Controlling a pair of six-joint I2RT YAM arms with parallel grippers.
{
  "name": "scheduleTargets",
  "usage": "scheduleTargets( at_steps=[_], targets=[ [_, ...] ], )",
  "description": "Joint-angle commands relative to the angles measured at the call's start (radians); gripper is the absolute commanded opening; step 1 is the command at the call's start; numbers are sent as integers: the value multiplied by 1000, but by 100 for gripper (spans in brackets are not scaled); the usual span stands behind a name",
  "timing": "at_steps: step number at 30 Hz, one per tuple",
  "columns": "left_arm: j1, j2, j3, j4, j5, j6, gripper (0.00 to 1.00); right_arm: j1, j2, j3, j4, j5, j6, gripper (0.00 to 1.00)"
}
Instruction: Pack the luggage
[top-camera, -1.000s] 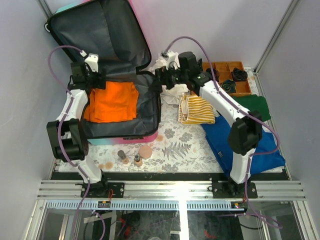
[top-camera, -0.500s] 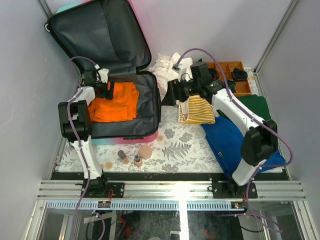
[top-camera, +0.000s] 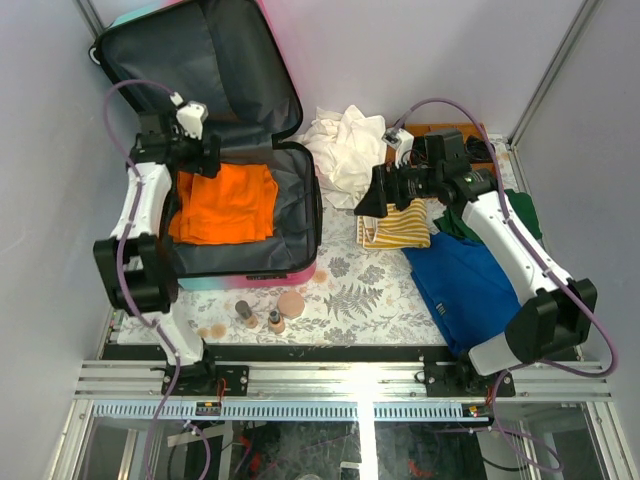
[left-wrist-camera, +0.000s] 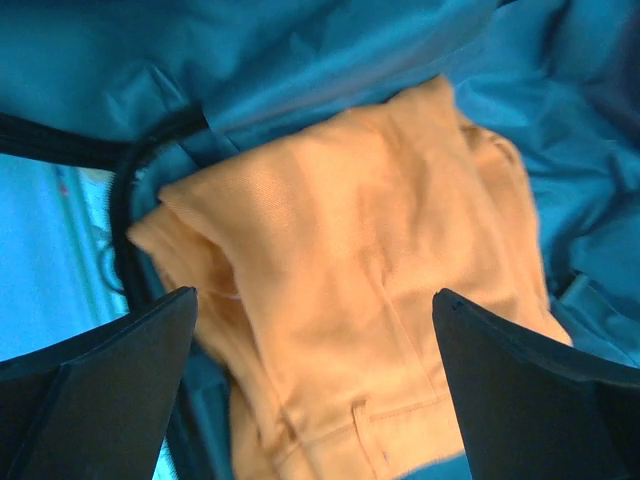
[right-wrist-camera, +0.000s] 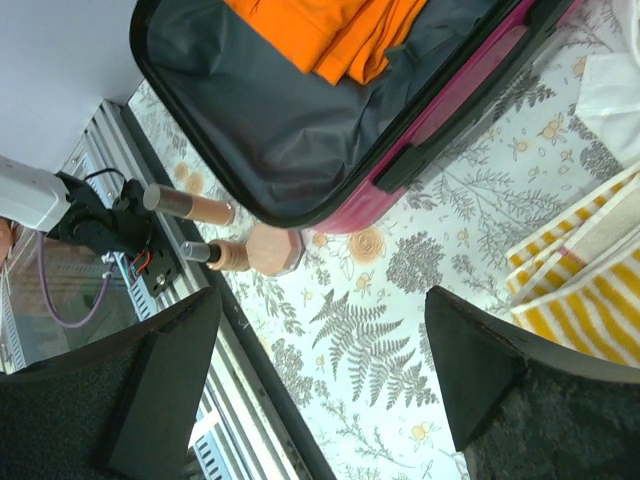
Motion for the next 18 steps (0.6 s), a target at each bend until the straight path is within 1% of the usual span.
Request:
scheduleTargets(
  at_steps=[1,3,8,13,16,18],
  targets=[
    [3,-176,-22,-142,86,126,100,1,-103,-52,-15,-38,-42,89],
    [3,-240,-61,-202,115,171,100,2,-133,-84,-6,-34,-48,90],
    [4,-403,-189,-392,221,358,100,2,-190,-152,-4,-31,-67,90],
    [2,-550,-306,-582,308,545,100,2,-255,-243,-15,-45,-124,91],
    [-1,-613,-349,-695,339,662,100,3,-285,-277,-43,-46,-157,91],
    [-3,-647,-384,-779,342,771,100,2,-306,-296,-56,-47,-178,91]
  ],
)
